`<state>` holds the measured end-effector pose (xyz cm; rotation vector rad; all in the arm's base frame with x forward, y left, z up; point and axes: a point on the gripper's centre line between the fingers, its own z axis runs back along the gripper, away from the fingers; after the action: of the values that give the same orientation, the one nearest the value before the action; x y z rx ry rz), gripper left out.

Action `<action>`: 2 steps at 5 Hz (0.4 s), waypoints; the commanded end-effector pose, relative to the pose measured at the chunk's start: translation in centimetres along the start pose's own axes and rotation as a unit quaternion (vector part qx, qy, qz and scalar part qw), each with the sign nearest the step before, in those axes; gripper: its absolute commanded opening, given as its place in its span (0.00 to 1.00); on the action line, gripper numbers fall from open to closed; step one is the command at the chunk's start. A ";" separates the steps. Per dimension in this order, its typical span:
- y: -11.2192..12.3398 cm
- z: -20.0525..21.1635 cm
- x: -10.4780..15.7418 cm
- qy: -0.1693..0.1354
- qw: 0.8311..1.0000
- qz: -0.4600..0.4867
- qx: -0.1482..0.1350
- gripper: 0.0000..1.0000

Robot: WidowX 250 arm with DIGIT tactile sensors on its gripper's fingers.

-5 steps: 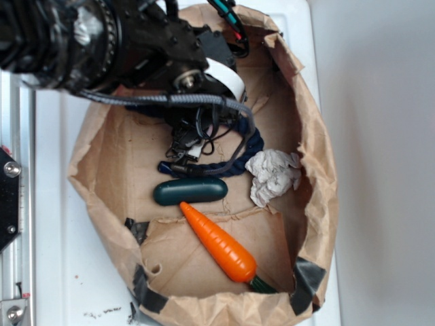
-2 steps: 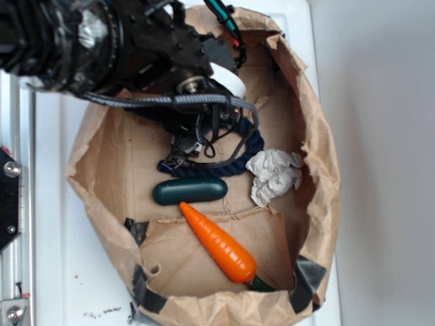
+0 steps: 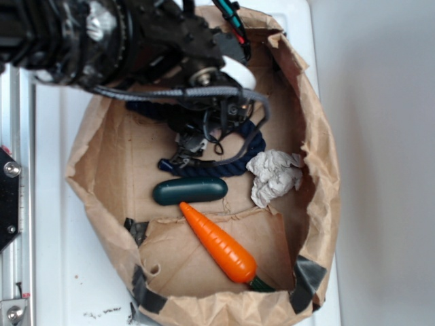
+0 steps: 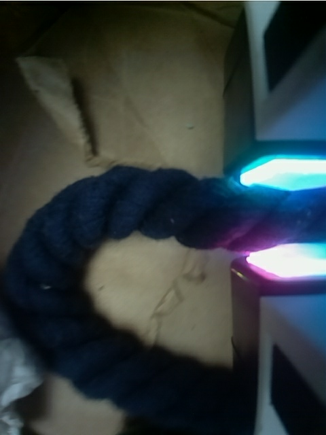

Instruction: Grab the blue rope.

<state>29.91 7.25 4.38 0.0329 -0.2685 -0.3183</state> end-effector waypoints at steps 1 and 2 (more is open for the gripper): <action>1.8 11.6 3.9 -0.034 0.998 0.035 -0.033 0.00; 0.7 16.4 3.6 -0.032 0.997 0.056 -0.037 0.00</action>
<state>28.56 6.71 17.69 -0.1006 -0.2398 -0.2219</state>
